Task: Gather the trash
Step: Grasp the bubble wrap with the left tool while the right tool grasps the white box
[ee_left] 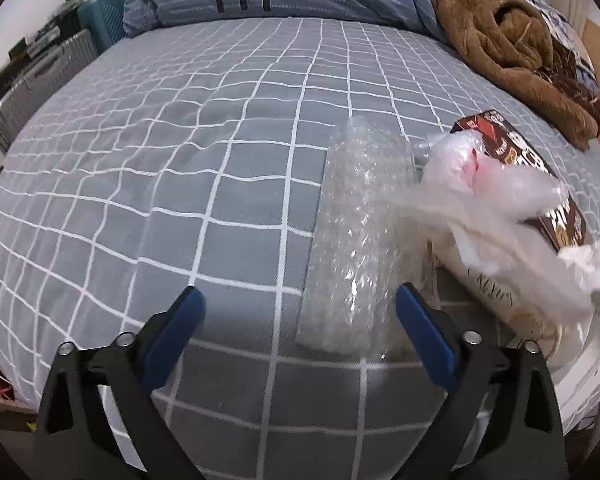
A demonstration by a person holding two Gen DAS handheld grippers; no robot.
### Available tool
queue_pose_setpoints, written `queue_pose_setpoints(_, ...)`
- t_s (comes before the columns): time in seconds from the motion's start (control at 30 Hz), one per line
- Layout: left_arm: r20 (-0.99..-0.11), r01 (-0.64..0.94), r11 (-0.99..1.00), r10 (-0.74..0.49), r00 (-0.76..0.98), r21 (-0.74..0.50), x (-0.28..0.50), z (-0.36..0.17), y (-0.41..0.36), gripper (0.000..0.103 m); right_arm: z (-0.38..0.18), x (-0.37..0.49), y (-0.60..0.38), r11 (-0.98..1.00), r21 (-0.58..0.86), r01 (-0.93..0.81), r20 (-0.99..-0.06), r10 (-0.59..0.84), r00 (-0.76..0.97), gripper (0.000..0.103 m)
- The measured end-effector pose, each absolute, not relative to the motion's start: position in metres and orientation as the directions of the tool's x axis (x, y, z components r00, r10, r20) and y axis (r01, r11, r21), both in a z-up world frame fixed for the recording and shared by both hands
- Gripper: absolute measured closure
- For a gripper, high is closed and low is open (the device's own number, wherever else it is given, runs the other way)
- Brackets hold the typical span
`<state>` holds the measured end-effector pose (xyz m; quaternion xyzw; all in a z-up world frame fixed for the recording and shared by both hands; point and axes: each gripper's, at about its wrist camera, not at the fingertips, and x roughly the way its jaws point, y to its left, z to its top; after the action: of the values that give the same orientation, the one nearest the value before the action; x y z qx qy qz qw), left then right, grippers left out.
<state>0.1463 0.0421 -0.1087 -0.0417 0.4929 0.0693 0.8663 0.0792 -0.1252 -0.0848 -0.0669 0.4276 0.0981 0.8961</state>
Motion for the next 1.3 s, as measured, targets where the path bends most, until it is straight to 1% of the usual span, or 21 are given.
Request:
queue_pose_setpoints(0.03,-0.861,-0.157,0.987,0.07,0.503,-0.012,0.148,-0.109,0.041,0.023,-0.086,0.082,-0.126,0.973,-0.032,-0.231,-0.778,0.121,0.616,0.008)
queue_pose_setpoints(0.07,-0.863,-0.147,0.989,0.058,0.501,-0.019,0.15,-0.109,0.04,0.027,-0.086,0.085,-0.127,0.972,-0.019,-0.234,-0.779,0.132,0.613,0.008)
queue_pose_setpoints(0.13,-0.868,-0.132,0.991,0.032,0.495,-0.039,0.153,-0.11,0.038,0.046,-0.086,0.09,-0.129,0.972,-0.004,-0.237,-0.776,0.146,0.613,0.008)
queue_pose_setpoints(0.17,-0.871,-0.127,0.991,0.017,0.491,-0.052,0.152,-0.11,0.038,0.051,-0.085,0.091,-0.129,0.97,-0.005,-0.241,-0.773,0.149,0.617,0.008)
queue_pose_setpoints(0.2,-0.873,-0.123,0.99,0.003,0.487,-0.066,0.152,-0.11,0.038,0.059,-0.085,0.093,-0.129,0.969,-0.008,-0.246,-0.769,0.151,0.621,0.008)
queue_pose_setpoints(0.27,-0.871,-0.122,0.99,0.002,0.491,-0.067,0.152,-0.108,0.036,0.067,-0.084,0.096,-0.129,0.966,0.002,-0.259,-0.765,0.168,0.622,0.008)
queue_pose_setpoints(0.3,-0.871,-0.118,0.99,-0.008,0.492,-0.076,0.151,-0.107,0.035,0.075,-0.084,0.097,-0.129,0.965,0.007,-0.262,-0.763,0.175,0.622,0.008)
queue_pose_setpoints(0.4,-0.871,-0.129,0.987,-0.019,0.491,-0.094,0.146,-0.105,0.037,0.082,-0.081,0.1,-0.128,0.961,0.008,-0.278,-0.751,0.189,0.632,0.008)
queue_pose_setpoints(0.53,-0.869,-0.124,0.988,-0.019,0.495,-0.092,0.135,-0.101,0.04,0.085,-0.085,0.105,-0.124,0.956,-0.004,-0.292,-0.757,0.188,0.626,0.008)
queue_pose_setpoints(0.63,-0.867,-0.123,0.988,-0.019,0.498,-0.092,0.13,-0.099,0.043,0.086,-0.09,0.106,-0.13,0.961,0.019,-0.275,-0.766,0.191,0.614,0.008)
queue_pose_setpoints(0.7,-0.864,-0.126,0.987,-0.025,0.504,-0.102,0.124,-0.095,0.046,0.087,-0.093,0.107,-0.137,0.964,0.048,-0.26,-0.774,0.2,0.601,0.014)
queue_pose_setpoints(0.73,-0.861,-0.128,0.986,-0.027,0.508,-0.106,0.121,-0.093,0.048,0.087,-0.094,0.107,-0.14,0.965,0.064,-0.256,-0.781,0.208,0.589,0.019)
queue_pose_setpoints(0.83,-0.855,-0.133,0.985,-0.03,0.517,-0.114,0.112,-0.088,0.05,0.087,-0.096,0.104,-0.148,0.963,0.093,-0.253,-0.786,0.227,0.575,0.026)
queue_pose_setpoints(0.87,-0.855,-0.134,0.984,-0.029,0.518,-0.115,0.109,-0.087,0.051,0.087,-0.096,0.103,-0.148,0.964,0.086,-0.252,-0.787,0.221,0.576,0.033)
queue_pose_setpoints(0.9,-0.854,-0.136,0.984,-0.029,0.519,-0.116,0.107,-0.087,0.052,0.087,-0.096,0.102,-0.15,0.964,0.081,-0.253,-0.787,0.218,0.577,0.035)
queue_pose_setpoints(0.97,-0.853,-0.14,0.983,-0.028,0.522,-0.118,0.103,-0.085,0.053,0.087,-0.095,0.102,-0.152,0.963,0.09,-0.256,-0.783,0.227,0.58,0.045)
queue_pose_setpoints(1.07,-0.85,-0.142,0.983,-0.026,0.525,-0.118,0.099,-0.083,0.053,0.087,-0.095,0.103,-0.154,0.962,0.11,-0.251,-0.786,0.239,0.57,0.045)
queue_pose_setpoints(1.1,-0.85,-0.142,0.983,-0.022,0.527,-0.114,0.098,-0.082,0.053,0.087,-0.094,0.105,-0.155,0.963,0.115,-0.245,-0.788,0.238,0.567,0.043)
queue_pose_setpoints(1.13,-0.849,-0.143,0.983,-0.021,0.528,-0.113,0.097,-0.081,0.053,0.087,-0.093,0.106,-0.156,0.966,0.116,-0.231,-0.791,0.23,0.567,0.037)
queue_pose_setpoints(1.2,-0.848,-0.145,0.983,-0.022,0.53,-0.116,0.094,-0.08,0.055,0.087,-0.091,0.107,-0.16,0.968,0.123,-0.22,-0.782,0.231,0.579,0.032)
queue_pose_setpoints(1.3,-0.845,-0.142,0.983,-0.025,0.534,-0.119,0.09,-0.077,0.056,0.087,-0.086,0.106,-0.166,0.972,0.119,-0.204,-0.777,0.219,0.59,0.032)
